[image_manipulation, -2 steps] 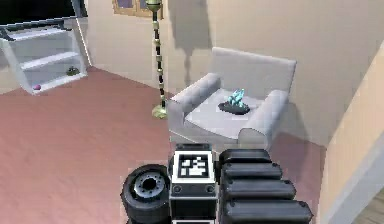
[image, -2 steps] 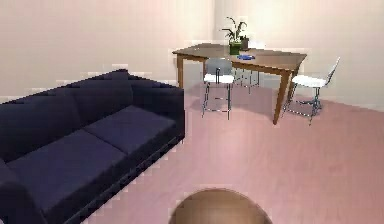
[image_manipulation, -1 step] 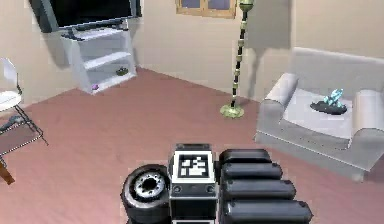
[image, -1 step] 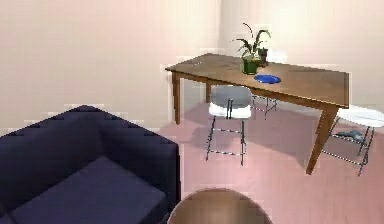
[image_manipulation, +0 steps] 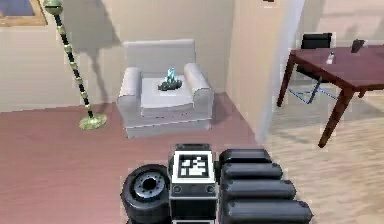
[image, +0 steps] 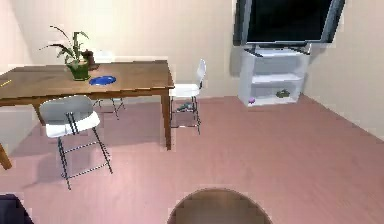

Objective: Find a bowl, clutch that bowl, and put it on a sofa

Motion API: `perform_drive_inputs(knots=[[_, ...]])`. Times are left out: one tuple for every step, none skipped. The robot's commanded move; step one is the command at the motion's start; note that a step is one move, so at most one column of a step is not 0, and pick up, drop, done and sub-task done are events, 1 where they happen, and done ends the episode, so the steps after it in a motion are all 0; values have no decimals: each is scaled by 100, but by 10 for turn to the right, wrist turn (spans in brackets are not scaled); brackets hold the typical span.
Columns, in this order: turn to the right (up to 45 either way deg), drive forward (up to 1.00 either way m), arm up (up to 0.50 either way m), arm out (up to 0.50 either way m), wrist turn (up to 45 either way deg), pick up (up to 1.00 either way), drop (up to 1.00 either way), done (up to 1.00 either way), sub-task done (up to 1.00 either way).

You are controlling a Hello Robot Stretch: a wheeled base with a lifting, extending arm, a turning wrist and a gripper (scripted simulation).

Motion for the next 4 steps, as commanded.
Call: perform_drive_inputs(knots=[[450, 0, 0, 0, 0, 0, 0, 0, 0], [450, 0, 0, 0, 0, 0, 0, 0, 0], [300, 0, 0, 0, 0, 0, 0, 0, 0], [-450, 0, 0, 0, 0, 0, 0, 0, 0]])
